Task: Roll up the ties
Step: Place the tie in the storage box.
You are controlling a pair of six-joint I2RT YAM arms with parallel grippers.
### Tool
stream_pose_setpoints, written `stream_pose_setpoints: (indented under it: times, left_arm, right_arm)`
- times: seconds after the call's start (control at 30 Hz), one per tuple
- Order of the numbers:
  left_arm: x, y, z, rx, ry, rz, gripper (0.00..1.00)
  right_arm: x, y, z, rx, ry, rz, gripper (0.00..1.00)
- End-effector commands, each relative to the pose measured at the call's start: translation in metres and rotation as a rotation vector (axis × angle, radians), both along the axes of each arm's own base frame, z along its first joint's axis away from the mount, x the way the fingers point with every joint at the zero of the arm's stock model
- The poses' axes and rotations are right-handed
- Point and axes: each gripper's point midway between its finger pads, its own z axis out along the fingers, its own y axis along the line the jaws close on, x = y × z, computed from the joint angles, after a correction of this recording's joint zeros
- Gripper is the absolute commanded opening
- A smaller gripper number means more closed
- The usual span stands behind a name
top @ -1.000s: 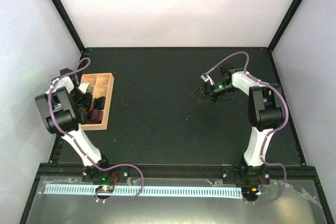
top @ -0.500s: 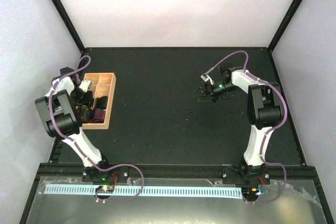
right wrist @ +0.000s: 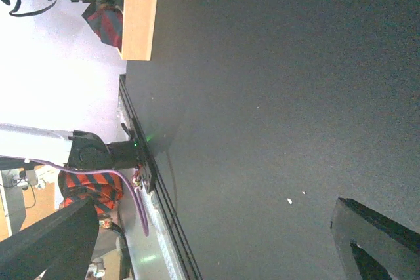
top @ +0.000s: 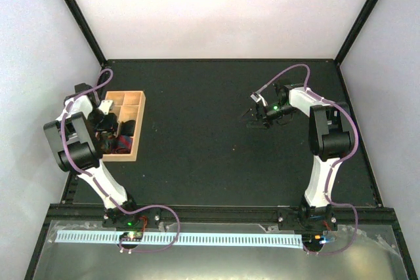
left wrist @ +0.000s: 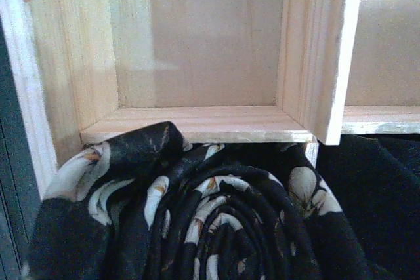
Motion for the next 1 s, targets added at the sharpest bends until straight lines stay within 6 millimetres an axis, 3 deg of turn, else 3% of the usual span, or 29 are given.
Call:
stream_pose_setpoints:
  times: [0.0, 0.8, 0.87, 0.97]
  left_arm:
    - [0.012, -0.005, 0.019, -0.018, -0.037, -0.015, 0.56]
    - [0.009, 0.002, 0.038, 0.009, -0.044, -0.011, 0.75]
    - [0.007, 0.005, 0.037, 0.01, -0.042, 0.0, 0.75]
    - [0.008, 0.012, 0.034, 0.026, -0.049, 0.015, 0.66]
  right_arm:
    - [0.002, 0.0, 0.005, 0.022, -0.013, -0.007, 1.0]
    - [0.007, 0.001, 0.004, 0.032, -0.008, -0.017, 1.0]
    - [0.006, 0.001, 0.004, 0.033, -0.009, -0.014, 1.0]
    - [0.006, 0.001, 0.003, 0.034, -0.007, -0.014, 1.0]
